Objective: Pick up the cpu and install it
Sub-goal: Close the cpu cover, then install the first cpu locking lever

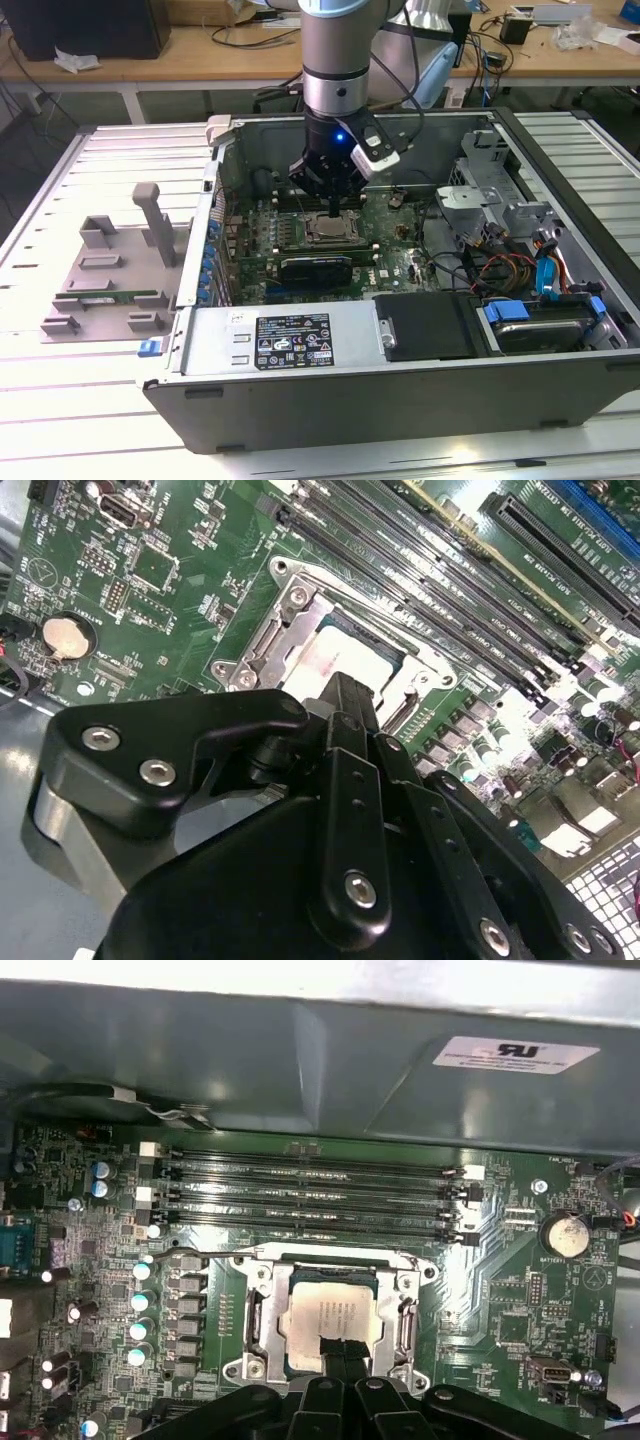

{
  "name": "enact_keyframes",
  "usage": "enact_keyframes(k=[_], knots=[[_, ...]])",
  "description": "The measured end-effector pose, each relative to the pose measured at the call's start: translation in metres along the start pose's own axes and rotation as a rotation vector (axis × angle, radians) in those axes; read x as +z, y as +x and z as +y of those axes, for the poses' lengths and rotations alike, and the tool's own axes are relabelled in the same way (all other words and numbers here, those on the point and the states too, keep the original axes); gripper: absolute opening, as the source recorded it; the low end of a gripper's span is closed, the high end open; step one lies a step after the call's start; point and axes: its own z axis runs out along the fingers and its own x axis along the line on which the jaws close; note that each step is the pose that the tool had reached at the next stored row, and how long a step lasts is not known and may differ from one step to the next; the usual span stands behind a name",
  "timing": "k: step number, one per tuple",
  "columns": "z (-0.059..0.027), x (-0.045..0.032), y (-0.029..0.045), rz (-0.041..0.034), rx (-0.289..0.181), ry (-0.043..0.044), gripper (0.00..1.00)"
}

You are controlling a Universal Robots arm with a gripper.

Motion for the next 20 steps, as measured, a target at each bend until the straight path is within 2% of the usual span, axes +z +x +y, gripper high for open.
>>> enact_keyframes(k=[14, 17, 20], knots=[[0.0, 0.0, 0.0012, -0.0002, 0.0, 0.0, 0.11], [0.0003, -0.0001, 0.0054, -0.0001, 0.0, 0.0, 0.11], [0.001, -0.0003, 0.0158, -0.0001, 0.0, 0.0, 0.11]])
